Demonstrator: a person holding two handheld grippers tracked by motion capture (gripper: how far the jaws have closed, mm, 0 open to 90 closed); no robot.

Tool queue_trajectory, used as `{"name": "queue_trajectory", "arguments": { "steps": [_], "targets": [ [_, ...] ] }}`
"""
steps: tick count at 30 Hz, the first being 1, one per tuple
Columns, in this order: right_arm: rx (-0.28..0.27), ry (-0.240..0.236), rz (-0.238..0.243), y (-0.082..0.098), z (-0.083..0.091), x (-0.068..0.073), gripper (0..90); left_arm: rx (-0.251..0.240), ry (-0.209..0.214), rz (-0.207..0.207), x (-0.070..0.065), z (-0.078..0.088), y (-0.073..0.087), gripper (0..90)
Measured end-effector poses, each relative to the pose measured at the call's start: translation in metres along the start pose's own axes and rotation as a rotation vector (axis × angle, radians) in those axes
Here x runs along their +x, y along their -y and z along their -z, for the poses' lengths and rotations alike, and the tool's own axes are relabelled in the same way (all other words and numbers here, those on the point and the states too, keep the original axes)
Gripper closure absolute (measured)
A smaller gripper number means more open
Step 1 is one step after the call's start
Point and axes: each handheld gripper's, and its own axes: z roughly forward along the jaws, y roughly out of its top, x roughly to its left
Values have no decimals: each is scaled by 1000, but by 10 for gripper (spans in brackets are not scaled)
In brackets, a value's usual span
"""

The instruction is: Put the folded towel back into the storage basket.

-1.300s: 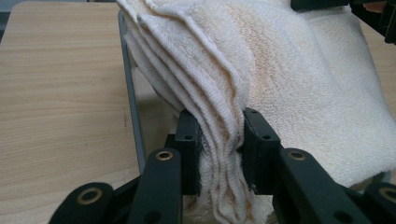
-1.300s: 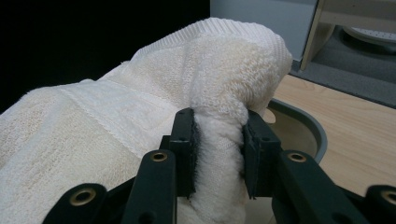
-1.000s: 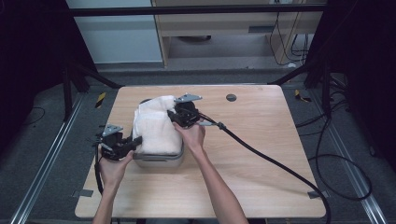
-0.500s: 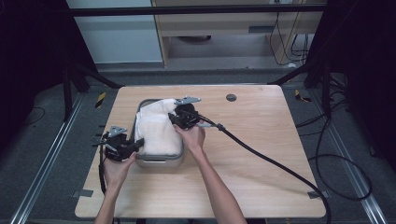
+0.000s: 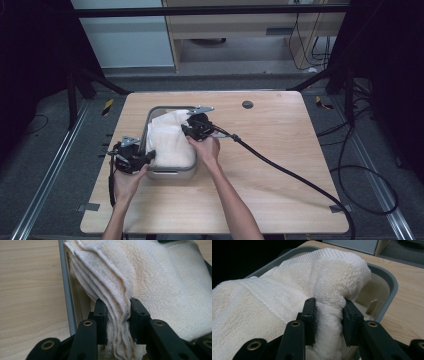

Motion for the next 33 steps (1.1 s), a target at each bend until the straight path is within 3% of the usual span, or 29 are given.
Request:
{"name": "queue_trajectory", "arguments": {
  "steps": [9, 12, 16, 25, 30, 33],
  "targets": [
    [16, 15, 30, 3, -2, 0, 604, 15, -28, 17, 3, -3, 1, 598],
    [25, 31, 55, 4, -3, 0, 553, -16, -19, 22, 3, 1, -1, 584],
    [-5, 38, 77, 2, 2, 0, 487, -57, -11, 17, 0, 11, -5, 584],
    [-80, 43, 76, -11, 34, -6, 358, -132, 18, 1, -5, 26, -11, 558],
    [-122, 37, 71, -16, 65, -16, 287, -192, 51, -21, -15, 35, -14, 511],
    [-120, 32, 61, -15, 82, -22, 230, -213, 65, -40, -22, 38, -14, 489]
  ]
}}
